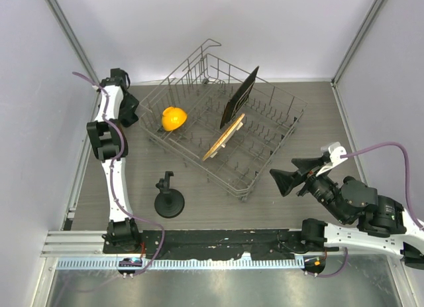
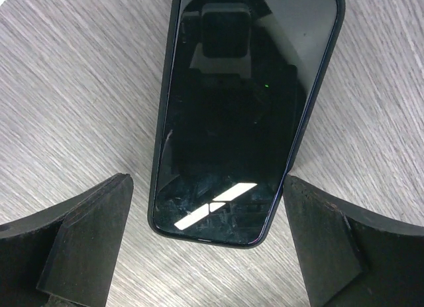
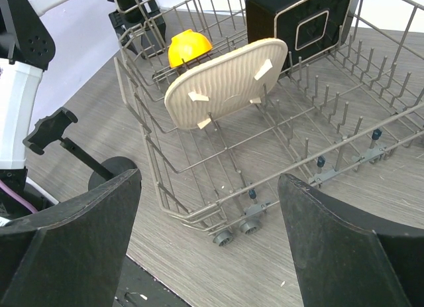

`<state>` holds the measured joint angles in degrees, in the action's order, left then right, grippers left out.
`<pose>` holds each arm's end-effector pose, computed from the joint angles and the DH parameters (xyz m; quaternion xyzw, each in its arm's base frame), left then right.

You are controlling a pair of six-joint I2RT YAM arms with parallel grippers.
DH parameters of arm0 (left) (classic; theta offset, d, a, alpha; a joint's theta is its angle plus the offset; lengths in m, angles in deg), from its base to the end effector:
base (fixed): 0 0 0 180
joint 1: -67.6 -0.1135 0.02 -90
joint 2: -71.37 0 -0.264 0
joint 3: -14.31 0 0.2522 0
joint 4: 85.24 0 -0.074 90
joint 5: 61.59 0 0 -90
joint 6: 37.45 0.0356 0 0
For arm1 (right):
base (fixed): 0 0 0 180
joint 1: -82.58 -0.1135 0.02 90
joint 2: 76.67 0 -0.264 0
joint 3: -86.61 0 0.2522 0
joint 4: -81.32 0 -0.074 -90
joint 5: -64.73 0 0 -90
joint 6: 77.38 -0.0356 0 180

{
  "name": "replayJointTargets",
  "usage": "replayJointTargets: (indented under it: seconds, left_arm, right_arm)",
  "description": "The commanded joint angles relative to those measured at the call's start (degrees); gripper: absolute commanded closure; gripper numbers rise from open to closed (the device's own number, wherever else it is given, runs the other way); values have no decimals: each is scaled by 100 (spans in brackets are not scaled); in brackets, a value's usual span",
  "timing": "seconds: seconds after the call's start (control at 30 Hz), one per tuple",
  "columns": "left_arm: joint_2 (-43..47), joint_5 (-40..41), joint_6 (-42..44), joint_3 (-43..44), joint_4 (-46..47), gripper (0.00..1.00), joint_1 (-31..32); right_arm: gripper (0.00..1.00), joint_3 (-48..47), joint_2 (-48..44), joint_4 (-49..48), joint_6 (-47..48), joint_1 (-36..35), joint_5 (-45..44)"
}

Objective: Place the phone on the phone stand

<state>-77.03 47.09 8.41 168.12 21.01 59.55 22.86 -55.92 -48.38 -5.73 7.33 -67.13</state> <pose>0.5288 0.0863 0.1755 -0.4537 0.8570 0.0941 0.2257 0.0376 0.0493 0.3663 -0.1265 0.7289 0.2662 0.6179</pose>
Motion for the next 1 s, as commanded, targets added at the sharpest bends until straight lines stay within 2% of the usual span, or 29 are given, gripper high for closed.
replayJointTargets:
  seconds: [0.0,0.4,0.5,0.63,0.7,0.73,0.8,0.83,0.9,0.93,0.97]
  left_arm:
    - [92,312,107,-47,-180,0,-38]
    - [-110,-13,177,-136,-286,0,-109]
    - [-180,135,283,-92,-443,3,-109]
    - [-225,364,432,-109,-637,18,-109]
    - [-216,321,529,-179,-628,23,-135]
    - [-181,242,573,-197,-628,33,-126]
    - [-128,198,591,-337,-602,48,-126]
    - [-76,172,591,-416,-593,60,-126]
    - [178,101,469,-827,-541,73,-126]
    - [293,110,407,-1013,-523,91,-126]
    - [590,110,310,-1223,-514,99,-126]
  right_arm:
    - [11,-98,-63,-76,-2,1,-111]
    - [11,-195,-98,64,-107,1,-111]
    - [11,-230,-37,73,-151,1,-111]
    - [11,-449,350,336,-239,1,-121]
    - [11,-555,508,442,-266,1,-15]
    - [11,-564,578,442,-283,1,38]
    - [11,-546,588,416,-336,-8,152]
    - [11,-537,570,390,-345,1,179]
    - [10,-537,553,363,-371,1,205]
    - [11,-546,535,372,-380,1,197]
    - [11,-546,518,363,-380,1,188]
